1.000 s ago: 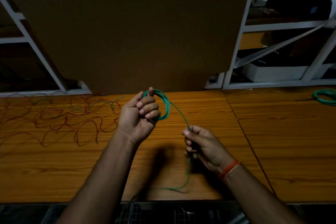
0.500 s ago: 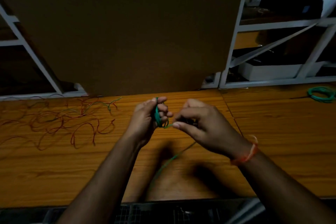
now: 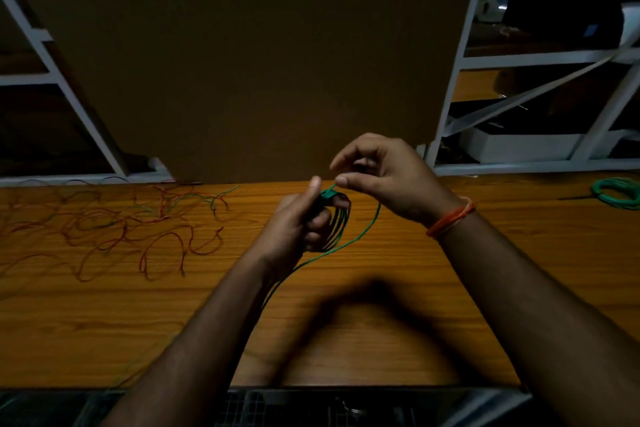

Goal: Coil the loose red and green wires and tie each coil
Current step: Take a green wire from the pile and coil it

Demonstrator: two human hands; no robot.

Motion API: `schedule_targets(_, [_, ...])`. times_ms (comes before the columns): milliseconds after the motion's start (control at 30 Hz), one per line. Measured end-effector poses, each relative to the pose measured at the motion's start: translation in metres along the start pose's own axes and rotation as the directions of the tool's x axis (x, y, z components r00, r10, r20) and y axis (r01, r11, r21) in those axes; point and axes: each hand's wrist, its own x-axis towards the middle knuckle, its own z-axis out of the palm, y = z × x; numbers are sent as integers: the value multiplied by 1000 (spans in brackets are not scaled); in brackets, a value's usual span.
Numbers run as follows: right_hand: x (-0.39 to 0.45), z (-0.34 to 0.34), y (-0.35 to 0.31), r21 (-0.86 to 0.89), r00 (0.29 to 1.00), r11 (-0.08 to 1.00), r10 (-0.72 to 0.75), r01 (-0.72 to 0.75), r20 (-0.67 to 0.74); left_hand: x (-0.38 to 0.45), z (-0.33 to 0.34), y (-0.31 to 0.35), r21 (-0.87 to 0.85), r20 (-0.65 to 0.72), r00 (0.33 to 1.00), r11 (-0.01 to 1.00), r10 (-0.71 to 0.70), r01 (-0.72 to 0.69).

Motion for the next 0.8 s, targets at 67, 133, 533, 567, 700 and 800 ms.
schedule_targets(67, [-3,2,13,147,994,983,109,-111,20,-1,-1,3,-10,39,999,1000,13,-12])
schedule_targets(133, [-8,8,27,292,964,919,242,-264,112,1,-4,4,-124,72,997,992,-10,19])
schedule_targets(533, [-82,79,71,844,880,340,386,-415,277,10,-17,9,-804,223,975,570,21,172])
schedule_targets(567, [-90,83,74,862,871,283,392,-420,295,10,-19,12,-807,179,984,574,11,140])
schedule_targets(700, [-117,87,87,858,821,206,458,-470,340,10,-30,23,-804,38,999,594,2,29])
schedule_targets(800, [-130,85,95,819,796,330,560,-469,230,9,-38,27,-792,-44,999,610,-1,-35])
